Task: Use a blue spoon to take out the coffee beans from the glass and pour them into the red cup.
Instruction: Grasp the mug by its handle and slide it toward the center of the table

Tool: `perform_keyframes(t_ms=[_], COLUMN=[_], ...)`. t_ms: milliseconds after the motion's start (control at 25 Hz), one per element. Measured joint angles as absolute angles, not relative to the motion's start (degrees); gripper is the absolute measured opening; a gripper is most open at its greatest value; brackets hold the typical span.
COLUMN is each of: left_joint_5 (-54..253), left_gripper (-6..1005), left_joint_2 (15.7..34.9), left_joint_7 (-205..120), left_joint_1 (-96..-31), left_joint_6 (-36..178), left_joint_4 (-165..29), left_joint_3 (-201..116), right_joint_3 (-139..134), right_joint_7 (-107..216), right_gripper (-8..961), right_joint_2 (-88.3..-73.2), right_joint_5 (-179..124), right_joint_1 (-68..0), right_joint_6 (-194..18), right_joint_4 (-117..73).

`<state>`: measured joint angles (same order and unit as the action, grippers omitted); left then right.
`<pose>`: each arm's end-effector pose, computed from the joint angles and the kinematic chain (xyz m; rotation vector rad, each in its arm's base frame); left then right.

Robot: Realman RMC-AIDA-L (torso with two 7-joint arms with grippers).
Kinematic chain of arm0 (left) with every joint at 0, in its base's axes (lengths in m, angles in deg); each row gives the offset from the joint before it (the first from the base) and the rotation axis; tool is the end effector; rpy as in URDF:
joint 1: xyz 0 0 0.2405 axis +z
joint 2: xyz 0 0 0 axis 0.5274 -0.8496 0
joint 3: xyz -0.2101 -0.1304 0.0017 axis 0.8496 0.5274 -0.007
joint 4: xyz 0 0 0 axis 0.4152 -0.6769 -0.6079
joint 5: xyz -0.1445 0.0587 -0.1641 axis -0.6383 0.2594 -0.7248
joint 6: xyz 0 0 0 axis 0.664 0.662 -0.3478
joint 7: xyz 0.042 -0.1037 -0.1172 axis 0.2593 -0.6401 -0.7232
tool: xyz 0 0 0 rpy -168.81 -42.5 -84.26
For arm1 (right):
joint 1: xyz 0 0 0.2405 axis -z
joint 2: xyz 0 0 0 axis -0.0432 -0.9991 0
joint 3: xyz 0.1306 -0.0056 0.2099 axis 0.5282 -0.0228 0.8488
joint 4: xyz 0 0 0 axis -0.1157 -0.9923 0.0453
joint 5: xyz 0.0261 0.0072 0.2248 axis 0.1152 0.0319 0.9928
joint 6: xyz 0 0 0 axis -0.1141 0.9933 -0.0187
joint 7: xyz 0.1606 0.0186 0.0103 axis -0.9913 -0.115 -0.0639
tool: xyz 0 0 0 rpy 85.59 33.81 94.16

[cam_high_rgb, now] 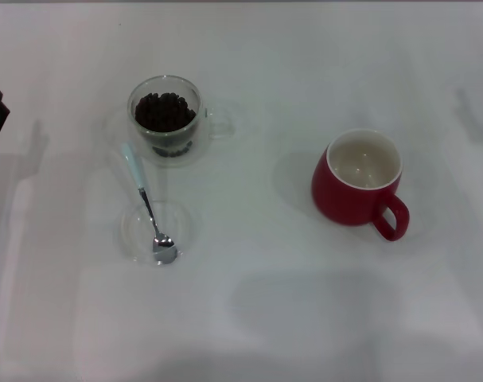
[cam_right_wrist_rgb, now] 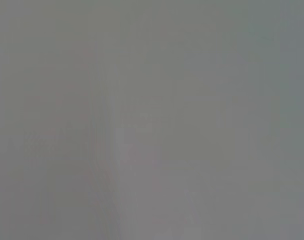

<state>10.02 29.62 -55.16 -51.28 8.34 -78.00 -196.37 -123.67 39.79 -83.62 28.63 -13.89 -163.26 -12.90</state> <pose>-0.3540 0.3064 -0.0361 -1.5207 -0.7376 -0.7521 0.3576 0.2763 0.0226 -1.4793 0.5136 0.8923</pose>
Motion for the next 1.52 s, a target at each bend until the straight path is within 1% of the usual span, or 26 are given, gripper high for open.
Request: perform_keyframes(t_ms=[240,400,600,760,1000,1520], left_joint_5=[10.01,10.02,10.05,10.08,10.08,8.1], left_gripper=[886,885,883,883,883,882], left_joint_2=[29.66,29.67,29.67,29.67,29.67,29.76], left_joint_7=[-55.19,-55.2,-55.2,-55.2,-55.32,-55.46], left_joint_1=[-50.83,-51.12,-52.01,-52.52,-52.69,-52.45], left_joint_6=[8.43,8.43,8.48,8.53,8.6,8.54], left_joint_4=[-77.99,-78.0,-78.05,-78.12,-78.08,-78.49], left_joint_3=[-195.94,-195.92,-195.93,-195.96,-196.0,-195.99], right_joint_3=[-134.92,-141.83,-150.02,-150.44,-149.99,-150.25], right_joint_7=[36.13,35.04,36.72,36.98,37.0,36.77], right_gripper=[856,856,856,856,855,856], right_joint_2=[-83.5,-83.69,-83.62,-83.59,-83.95,-84.04], right_joint_5=[28.63,28.57,26.29,22.07,20.63,20.43], right_joint_1=[-7.96,-5.05,-4.6,-4.26,-3.23,-4.92], right_joint_6=[-171.33,-177.62,-178.5,-177.75,-172.0,-161.16], right_joint_4=[-14.02,-16.34,-18.49,-19.95,-19.66,-17.17])
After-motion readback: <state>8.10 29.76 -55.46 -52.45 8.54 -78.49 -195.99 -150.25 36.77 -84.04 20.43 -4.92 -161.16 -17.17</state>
